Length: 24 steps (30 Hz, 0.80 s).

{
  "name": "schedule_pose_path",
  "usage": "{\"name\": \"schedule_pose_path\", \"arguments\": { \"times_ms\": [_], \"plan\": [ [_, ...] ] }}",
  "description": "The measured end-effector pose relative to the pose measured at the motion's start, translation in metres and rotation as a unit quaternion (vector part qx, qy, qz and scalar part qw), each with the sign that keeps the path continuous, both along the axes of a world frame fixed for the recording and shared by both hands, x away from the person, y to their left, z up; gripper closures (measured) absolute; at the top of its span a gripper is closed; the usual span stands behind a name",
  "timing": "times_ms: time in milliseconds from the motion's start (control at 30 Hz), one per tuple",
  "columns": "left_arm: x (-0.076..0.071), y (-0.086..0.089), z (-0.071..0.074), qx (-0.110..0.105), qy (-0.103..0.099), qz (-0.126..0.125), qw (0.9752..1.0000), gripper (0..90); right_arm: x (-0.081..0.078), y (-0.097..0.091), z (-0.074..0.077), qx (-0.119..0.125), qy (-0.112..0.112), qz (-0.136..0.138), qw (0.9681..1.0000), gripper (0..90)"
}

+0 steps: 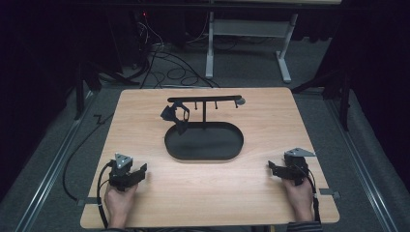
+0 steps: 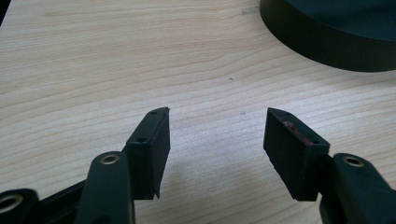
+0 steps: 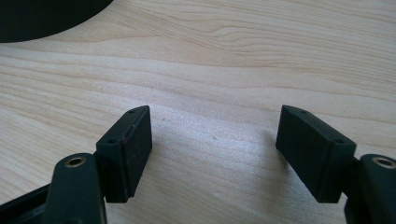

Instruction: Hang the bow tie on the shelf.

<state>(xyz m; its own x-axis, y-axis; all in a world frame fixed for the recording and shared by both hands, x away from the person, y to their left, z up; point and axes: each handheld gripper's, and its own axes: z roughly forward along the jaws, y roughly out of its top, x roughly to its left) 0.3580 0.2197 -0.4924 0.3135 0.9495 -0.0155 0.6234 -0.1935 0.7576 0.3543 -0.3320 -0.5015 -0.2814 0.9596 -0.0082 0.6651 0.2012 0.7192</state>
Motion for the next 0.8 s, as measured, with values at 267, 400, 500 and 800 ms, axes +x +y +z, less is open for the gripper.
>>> {"name": "schedule_pose_path", "arguments": {
  "times_ms": [267,400,500,800],
  "plan": [
    [0.0004,0.0010,-0.0043,0.006,0.000,0.007,1.0000,41.1,0.0000,0.0000,0.0000,0.000,0.000,0.000,1.0000,28.2],
    [0.0007,0.0012,-0.0055,0.009,0.000,0.010,0.9999,41.0,0.0000,0.0000,0.0000,0.000,0.000,0.000,1.0000,28.2],
    [0.0009,0.0017,-0.0062,0.010,-0.001,0.012,0.9999,40.7,0.0000,-0.0001,-0.0001,0.000,-0.001,0.001,1.0000,28.1],
    [0.0015,0.0010,-0.0089,0.015,-0.001,0.013,0.9998,39.9,0.0000,-0.0001,0.0000,0.000,0.000,0.000,1.0000,28.2]
  ]
}}
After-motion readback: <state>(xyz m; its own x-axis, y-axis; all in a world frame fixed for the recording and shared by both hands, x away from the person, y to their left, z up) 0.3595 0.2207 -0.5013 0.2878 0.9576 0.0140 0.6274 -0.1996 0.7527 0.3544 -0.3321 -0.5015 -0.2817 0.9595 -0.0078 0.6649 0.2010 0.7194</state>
